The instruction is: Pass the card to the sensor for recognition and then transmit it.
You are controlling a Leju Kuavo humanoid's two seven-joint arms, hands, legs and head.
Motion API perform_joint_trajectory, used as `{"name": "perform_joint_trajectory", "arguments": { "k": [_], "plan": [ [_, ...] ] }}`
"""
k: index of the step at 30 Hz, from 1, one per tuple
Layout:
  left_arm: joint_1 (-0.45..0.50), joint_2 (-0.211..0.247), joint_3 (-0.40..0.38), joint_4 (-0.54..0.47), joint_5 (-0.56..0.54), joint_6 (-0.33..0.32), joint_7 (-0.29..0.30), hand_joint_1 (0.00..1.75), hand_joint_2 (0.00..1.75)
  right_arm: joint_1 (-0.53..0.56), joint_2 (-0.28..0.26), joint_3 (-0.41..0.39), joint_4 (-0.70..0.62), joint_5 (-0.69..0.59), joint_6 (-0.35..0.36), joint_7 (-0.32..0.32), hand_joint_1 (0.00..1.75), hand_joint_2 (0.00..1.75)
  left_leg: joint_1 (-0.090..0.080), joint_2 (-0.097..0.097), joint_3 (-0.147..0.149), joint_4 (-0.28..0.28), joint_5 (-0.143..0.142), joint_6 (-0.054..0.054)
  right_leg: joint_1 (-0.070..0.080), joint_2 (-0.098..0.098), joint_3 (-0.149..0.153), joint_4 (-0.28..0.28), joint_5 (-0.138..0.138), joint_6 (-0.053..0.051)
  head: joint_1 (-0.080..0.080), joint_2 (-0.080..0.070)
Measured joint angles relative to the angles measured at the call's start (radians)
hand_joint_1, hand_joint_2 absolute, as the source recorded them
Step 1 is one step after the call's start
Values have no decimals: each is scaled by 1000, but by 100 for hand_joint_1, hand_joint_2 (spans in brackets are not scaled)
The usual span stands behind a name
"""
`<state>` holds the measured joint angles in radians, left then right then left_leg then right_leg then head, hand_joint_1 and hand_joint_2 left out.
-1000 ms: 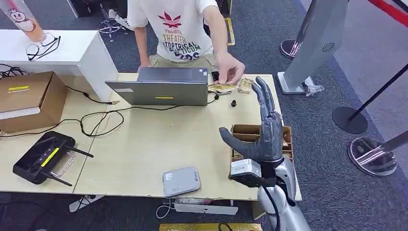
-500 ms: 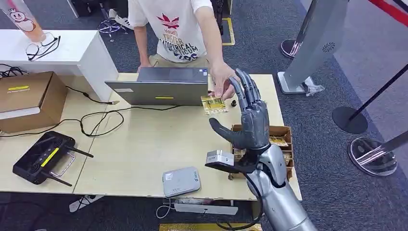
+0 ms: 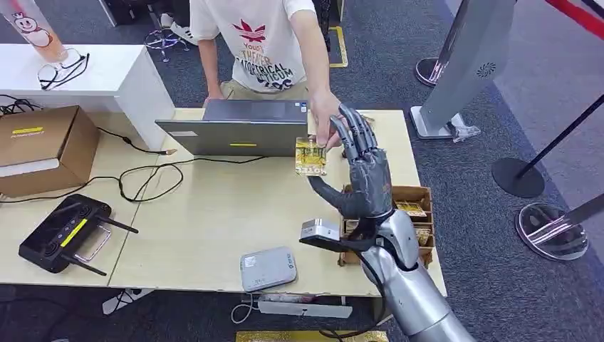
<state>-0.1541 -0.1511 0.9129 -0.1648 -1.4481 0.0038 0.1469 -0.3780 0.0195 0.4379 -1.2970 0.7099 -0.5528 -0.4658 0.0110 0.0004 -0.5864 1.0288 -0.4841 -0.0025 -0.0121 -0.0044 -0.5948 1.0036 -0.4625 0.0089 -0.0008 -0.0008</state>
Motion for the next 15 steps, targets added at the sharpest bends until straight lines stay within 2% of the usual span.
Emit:
{"name": "perform_joint_trajectory", "arguments": {
  "k": [2, 5, 15],
  "plan": [
    [1, 2, 0, 0, 7, 3, 0, 0, 0, -4, 0, 5, 6, -7, -2, -4, 133, 175, 0, 0, 0, 0, 0, 0, 0, 0, 0, 0, 0, 0, 0, 0],
    [7, 4, 0, 0, 16, 10, -5, 0, 0, -11, 0, 16, 18, -23, -6, -8, 143, 175, 0, 0, 0, 0, 0, 0, 0, 0, 0, 0, 0, 0, 0, 0],
    [19, 10, 0, 0, 25, 19, -15, 0, 0, -24, -1, 33, 42, -42, -21, -15, 138, 175, 0, 0, 0, 0, 0, 0, 0, 0, 0, 0, 0, 0, 0, 0]
  ]
}}
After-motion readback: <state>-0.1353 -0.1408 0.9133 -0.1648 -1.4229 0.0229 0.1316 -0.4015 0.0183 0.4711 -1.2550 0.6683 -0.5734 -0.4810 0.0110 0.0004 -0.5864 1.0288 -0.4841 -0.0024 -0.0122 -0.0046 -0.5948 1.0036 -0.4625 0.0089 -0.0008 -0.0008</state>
